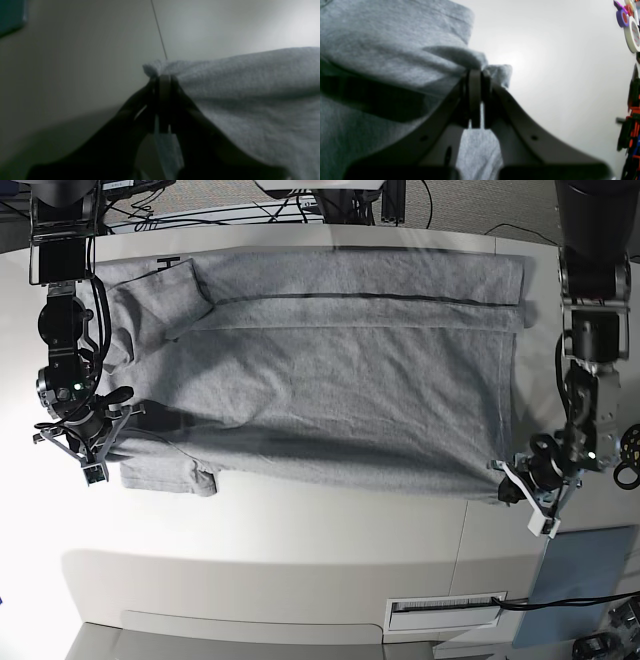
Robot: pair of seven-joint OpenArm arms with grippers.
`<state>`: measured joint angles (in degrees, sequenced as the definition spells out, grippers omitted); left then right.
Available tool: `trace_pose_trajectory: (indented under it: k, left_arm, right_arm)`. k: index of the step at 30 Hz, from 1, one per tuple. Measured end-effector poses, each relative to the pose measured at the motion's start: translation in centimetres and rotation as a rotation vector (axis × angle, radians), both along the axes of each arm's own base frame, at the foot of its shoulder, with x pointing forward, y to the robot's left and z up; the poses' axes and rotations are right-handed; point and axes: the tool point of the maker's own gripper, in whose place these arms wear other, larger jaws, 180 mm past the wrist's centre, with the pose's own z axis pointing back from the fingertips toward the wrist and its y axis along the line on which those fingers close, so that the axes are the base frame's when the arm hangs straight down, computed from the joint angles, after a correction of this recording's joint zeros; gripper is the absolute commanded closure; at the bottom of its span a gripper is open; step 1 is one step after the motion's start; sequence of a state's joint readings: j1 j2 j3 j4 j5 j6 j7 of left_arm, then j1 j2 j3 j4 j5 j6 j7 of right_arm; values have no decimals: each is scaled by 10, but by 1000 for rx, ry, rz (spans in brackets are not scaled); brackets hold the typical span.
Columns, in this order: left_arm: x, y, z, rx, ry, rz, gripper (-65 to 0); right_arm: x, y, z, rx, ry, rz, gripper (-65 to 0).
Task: Fold the T-shirt properly
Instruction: 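Grasp the hem corners with both grippers and lift the hem, then fold the hem over toward the collar with both grippers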
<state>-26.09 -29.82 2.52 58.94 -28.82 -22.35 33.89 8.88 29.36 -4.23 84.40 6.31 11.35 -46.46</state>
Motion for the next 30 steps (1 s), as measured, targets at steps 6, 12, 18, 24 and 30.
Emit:
trace_pose_trajectory:
  k: [6, 12, 18, 24, 30]
  left_arm:
    - [-27, -12, -5, 18, -32, -22, 0]
    - [-83, 5, -7, -39, -49, 46, 0]
    - [-105, 5, 13, -117, -122, 65, 0]
    - [-135, 13, -4, -149, -60, 77, 0]
    - [-160, 15, -24, -146, 2, 86, 0]
  right_arm:
    - [-3, -2, -2, -3, 19, -15, 0]
    - [-9, -7, 3, 1, 9, -34, 0]
    - [-29, -6, 25, -13, -52, -30, 0]
    - [-64, -13, 27, -30, -38, -54, 0]
    - [-100, -4, 25, -53, -7, -22, 0]
